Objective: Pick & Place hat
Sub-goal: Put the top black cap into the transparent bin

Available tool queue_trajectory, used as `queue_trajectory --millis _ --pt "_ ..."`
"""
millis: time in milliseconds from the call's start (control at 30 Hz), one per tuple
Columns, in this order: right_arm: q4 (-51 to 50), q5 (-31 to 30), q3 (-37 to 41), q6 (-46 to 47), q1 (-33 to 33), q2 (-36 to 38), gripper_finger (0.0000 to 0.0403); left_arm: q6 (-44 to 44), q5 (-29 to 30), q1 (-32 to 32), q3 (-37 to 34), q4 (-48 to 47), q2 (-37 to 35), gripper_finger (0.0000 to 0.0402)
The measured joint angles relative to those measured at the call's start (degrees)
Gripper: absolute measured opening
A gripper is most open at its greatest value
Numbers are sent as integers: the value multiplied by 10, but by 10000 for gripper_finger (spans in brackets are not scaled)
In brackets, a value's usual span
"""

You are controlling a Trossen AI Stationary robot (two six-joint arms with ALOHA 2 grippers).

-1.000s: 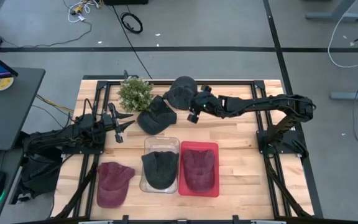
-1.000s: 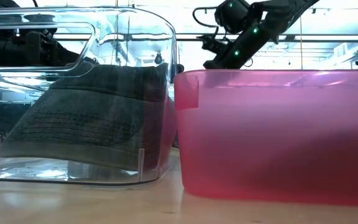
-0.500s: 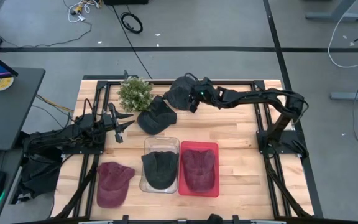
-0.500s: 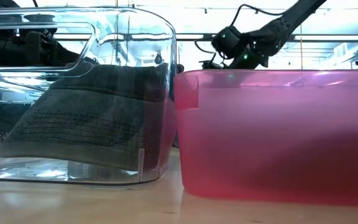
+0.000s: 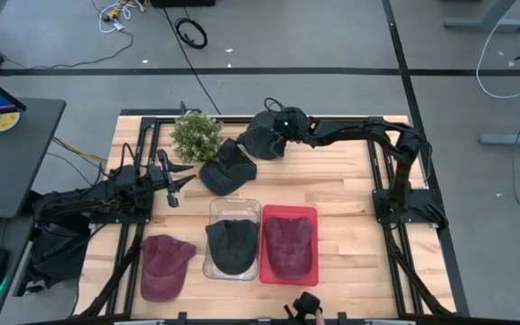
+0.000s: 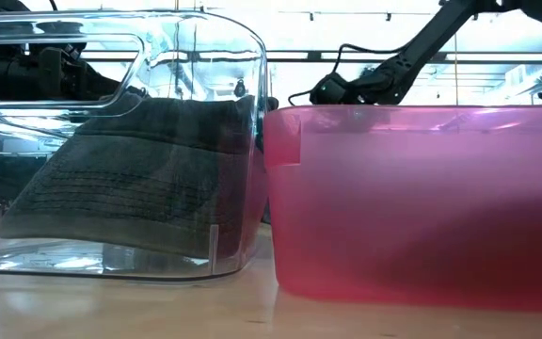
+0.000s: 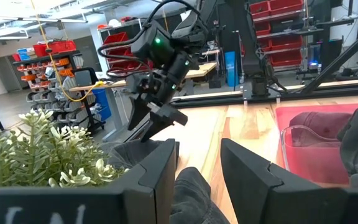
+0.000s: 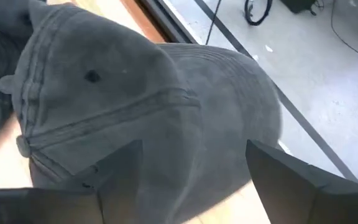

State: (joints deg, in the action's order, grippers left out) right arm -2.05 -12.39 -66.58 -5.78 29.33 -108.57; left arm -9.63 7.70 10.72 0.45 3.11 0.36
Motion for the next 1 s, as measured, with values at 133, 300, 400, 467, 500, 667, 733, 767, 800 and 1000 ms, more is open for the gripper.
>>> queue_trajectory --millis 133,300,400,467,500,667,733,767,800,1000 --pt "-32 3 -30 11 9 -18 277 0 0 0 0 0 0 133" --pt "-69 19 -61 22 18 -36 254 0 0 0 0 0 0 133" --pt "-70 35 -70 23 19 -50 240 0 0 0 0 0 0 133" --pt "-77 41 -75 24 20 -60 233 0 0 0 0 0 0 133" --pt "-81 41 -78 26 21 -66 229 0 0 0 0 0 0 133" --pt "-76 39 -81 34 22 -74 210 0 0 0 0 0 0 133" --pt "-72 38 -81 35 22 -74 194 0 0 0 0 0 0 133" --pt "-72 38 -81 33 22 -74 182 0 0 0 0 0 0 133" --pt "-73 38 -81 29 22 -74 167 0 0 0 0 0 0 133" --pt "-95 36 -81 7 23 -70 22 0 0 0 0 0 0 133"
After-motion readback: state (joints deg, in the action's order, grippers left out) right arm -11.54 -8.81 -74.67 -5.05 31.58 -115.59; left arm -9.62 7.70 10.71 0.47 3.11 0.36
